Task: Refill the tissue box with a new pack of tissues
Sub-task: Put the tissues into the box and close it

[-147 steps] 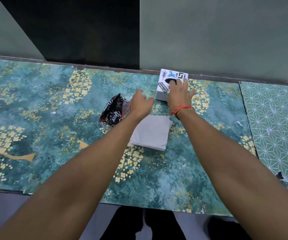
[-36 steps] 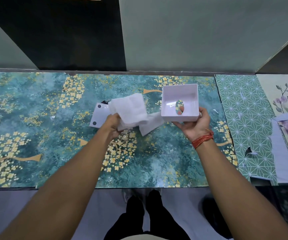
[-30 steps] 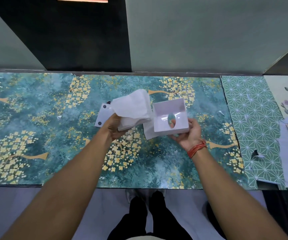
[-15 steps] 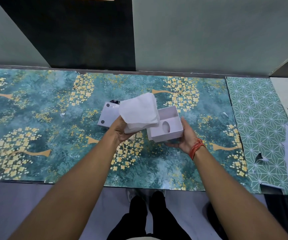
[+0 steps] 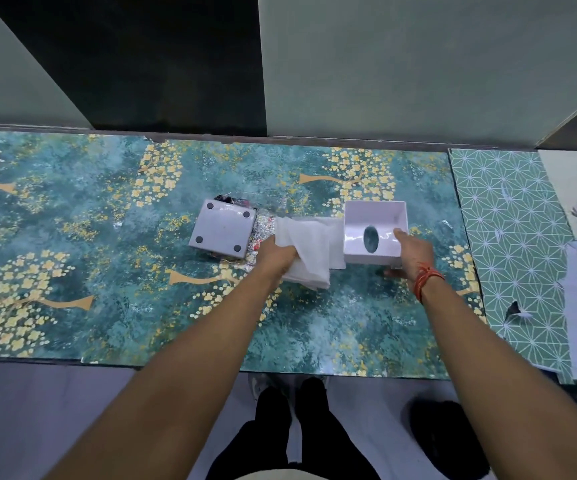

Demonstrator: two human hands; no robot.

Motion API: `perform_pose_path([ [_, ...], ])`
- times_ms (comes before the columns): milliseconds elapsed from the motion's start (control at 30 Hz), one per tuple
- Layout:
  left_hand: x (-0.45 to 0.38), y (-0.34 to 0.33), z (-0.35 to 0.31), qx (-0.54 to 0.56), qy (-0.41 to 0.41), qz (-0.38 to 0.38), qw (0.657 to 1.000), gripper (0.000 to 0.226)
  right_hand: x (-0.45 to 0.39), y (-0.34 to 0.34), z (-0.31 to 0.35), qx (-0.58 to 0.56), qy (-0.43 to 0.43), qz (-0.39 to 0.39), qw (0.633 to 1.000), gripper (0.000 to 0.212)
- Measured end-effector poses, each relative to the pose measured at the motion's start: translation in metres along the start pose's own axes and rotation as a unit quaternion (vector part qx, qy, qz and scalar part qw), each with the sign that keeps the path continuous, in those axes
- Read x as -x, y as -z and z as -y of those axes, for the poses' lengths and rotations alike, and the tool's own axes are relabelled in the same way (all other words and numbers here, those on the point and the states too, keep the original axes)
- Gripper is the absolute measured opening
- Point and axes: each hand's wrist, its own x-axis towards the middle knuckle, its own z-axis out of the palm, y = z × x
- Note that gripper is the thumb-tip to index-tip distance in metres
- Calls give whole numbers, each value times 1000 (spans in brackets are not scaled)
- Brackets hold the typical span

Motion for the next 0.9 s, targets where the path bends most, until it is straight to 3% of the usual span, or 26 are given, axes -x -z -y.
perform_pose_path([
  [200,-3,-32,-10,-218,-22,-28,975,63,6,0,-6,51,18,16,998,34],
  [367,-3,-54,-8,-333,-56,-50,940,48,3,3,-17,37,11,20,999,34],
  [567,-6,-54,-14,-265,-6,-49,963,54,1,7,-21,21,23,34,999,32],
  [733,-11,-39,-21,-129,16,3,992,49,-3,10,-22,-39,-13,44,998,28],
  [900,-1,-6,-43,-13,34,23,999,46,0,10,-20,-59,-21,42,997,24],
])
